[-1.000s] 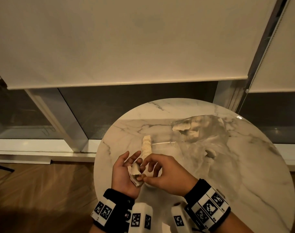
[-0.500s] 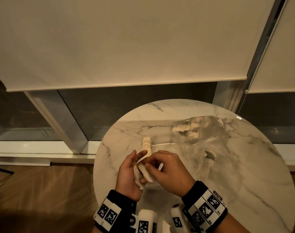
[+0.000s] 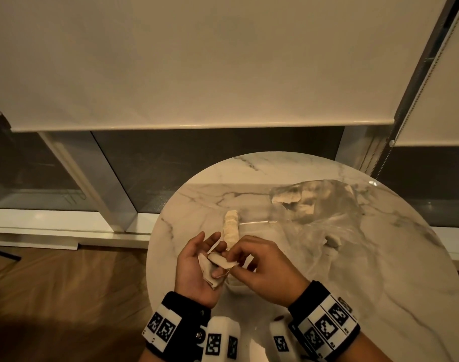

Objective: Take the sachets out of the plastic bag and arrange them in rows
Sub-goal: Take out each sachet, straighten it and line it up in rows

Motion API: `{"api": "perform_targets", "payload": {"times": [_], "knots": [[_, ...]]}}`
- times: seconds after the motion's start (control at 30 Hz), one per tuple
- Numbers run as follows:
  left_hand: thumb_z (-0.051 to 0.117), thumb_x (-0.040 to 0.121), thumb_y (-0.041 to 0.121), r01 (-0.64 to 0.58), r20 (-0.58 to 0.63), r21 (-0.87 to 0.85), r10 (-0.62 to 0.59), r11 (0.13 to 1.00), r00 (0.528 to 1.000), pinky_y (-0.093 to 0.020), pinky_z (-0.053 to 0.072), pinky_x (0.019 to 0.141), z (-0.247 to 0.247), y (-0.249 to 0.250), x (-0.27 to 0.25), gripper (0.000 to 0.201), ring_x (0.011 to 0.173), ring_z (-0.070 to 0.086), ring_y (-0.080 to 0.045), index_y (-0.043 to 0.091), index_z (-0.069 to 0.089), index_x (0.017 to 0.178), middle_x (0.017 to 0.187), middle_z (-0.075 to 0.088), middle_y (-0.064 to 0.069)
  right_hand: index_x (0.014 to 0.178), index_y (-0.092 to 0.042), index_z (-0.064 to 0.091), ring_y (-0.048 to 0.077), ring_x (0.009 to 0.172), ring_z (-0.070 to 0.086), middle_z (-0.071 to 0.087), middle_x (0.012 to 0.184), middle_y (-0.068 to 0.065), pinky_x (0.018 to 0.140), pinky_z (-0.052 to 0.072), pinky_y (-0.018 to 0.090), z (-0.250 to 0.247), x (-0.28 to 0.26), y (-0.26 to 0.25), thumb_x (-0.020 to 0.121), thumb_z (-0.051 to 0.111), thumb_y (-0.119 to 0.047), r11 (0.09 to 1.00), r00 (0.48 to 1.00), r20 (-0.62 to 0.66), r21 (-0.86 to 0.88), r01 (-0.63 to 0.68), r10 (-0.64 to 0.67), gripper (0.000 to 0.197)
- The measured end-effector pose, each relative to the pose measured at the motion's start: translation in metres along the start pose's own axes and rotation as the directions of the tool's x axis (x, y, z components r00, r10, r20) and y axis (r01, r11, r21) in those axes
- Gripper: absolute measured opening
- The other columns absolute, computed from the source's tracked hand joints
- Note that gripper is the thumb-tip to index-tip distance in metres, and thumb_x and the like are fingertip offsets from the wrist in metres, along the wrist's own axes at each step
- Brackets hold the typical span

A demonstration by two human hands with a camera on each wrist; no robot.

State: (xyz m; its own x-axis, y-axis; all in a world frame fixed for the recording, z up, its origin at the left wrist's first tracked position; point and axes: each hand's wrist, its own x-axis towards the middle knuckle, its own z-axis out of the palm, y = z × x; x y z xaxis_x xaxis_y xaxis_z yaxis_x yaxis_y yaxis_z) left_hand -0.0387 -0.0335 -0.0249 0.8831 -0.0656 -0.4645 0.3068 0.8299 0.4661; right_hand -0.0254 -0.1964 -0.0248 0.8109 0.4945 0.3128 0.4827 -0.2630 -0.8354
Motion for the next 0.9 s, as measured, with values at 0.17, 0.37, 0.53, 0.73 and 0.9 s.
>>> {"api": "perform_targets", "payload": {"times": [0.17,0.37,0.53,0.73,0.9], "knots": [[0.056,0.091,0.033,-0.034,-0.072,0.157,0.046,0.987,0.996,-0.017,0.025,0.032,-0.002,0.000,0.000,0.031,0.057,0.063,-0.017,0.008,0.066,0.106,0.092,0.070,-0.012,0.085,-0.025,0.072,0.013,0.081,0.066,0.070,0.083,-0.011,0.064,0.054,0.022,-0.006,0.008,0.002,0.088,0.074,-0.019,0.989,0.990,-0.044,0.072,-0.127,0.131,0.007],[0.071,0.088,0.023,-0.136,-0.104,0.909,0.530,0.394,0.841,-0.025,0.044,0.067,-0.029,-0.005,0.017,0.015,0.089,0.062,-0.013,0.020,0.066,0.102,0.099,0.069,-0.002,0.089,-0.015,0.069,0.027,0.068,0.071,0.073,0.074,0.007,0.060,0.060,0.037,-0.034,0.043,0.017,0.086,0.076,-0.009,0.937,0.936,-0.052,0.059,-0.345,0.348,0.010],[0.078,0.080,0.030,-0.034,-0.031,0.992,0.495,0.121,0.868,-0.019,0.046,0.073,-0.040,-0.014,0.024,0.033,0.080,0.062,-0.004,0.026,0.062,0.109,0.088,0.066,0.009,0.089,-0.017,0.067,0.013,0.061,0.071,0.074,0.070,0.000,0.064,0.062,0.032,-0.049,0.085,0.035,0.087,0.076,-0.015,0.862,0.914,-0.017,-0.325,-0.389,0.406,0.009],[0.076,0.081,0.024,-0.033,-0.018,0.995,0.479,0.098,0.878,-0.009,0.045,0.066,-0.046,-0.011,0.030,0.026,0.076,0.061,0.002,0.022,0.069,0.107,0.084,0.065,0.014,0.086,-0.018,0.071,0.019,0.077,0.074,0.074,0.087,0.006,0.077,0.063,0.036,-0.044,0.131,0.057,0.088,0.072,-0.013,0.716,0.844,0.067,-0.568,-0.406,0.532,0.006],[0.077,0.079,0.023,-0.058,-0.003,0.992,0.474,0.113,0.881,-0.003,0.042,0.061,-0.052,-0.009,0.030,0.023,0.077,0.061,0.004,0.024,0.071,0.102,0.083,0.067,0.014,0.095,-0.015,0.078,0.019,0.078,0.071,0.071,0.080,0.003,0.077,0.060,0.029,-0.035,0.148,0.065,0.087,0.074,-0.013,0.655,0.814,0.103,-0.654,-0.378,0.572,0.010]]}}
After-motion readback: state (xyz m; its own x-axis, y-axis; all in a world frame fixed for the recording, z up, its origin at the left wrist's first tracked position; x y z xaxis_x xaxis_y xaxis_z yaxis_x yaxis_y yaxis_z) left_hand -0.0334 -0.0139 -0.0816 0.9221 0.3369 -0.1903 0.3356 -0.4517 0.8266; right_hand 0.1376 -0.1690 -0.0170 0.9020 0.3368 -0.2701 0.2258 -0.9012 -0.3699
